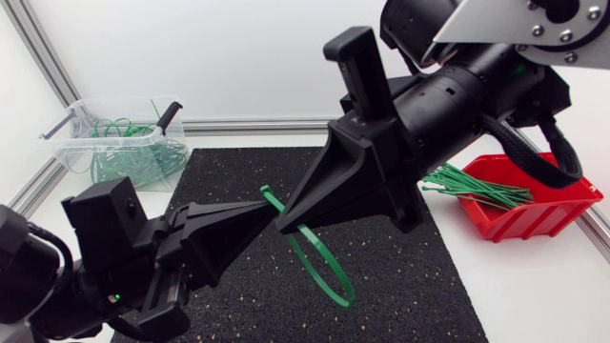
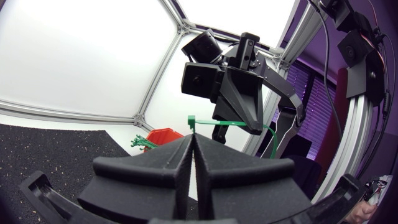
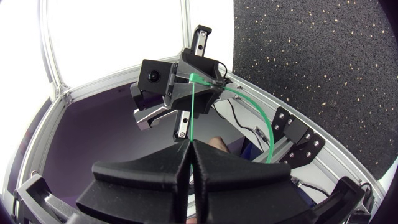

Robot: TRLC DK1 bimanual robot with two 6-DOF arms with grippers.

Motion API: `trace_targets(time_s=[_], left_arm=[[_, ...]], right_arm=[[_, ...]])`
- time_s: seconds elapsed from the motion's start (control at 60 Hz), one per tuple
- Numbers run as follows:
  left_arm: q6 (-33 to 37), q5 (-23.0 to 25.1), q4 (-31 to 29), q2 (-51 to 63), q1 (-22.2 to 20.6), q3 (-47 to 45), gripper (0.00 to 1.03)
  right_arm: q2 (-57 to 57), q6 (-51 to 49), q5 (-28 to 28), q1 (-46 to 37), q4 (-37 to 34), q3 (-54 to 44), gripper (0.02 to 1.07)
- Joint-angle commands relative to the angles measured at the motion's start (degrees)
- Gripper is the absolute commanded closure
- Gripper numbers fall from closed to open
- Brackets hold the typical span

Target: Take a green cable tie from the red box, thread the tail through the head to close it, then place it in the transparent bin on the left.

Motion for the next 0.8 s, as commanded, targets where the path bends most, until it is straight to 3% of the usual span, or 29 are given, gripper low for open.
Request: trace_targets(time_s=[0.0, 0.783], left_arm=[[0.9, -0.2, 1.2, -0.8, -0.2, 0.2, 1.00], [1.9, -0.4, 1.1, -3.0, -1.4, -0.6, 1.00]], right_arm=[[0.9, 2.1, -0.2, 0.4, 0.5, -1.7, 1.01], [4.1, 3.8, -0.2, -0.1, 0.6, 4.6, 1.01]])
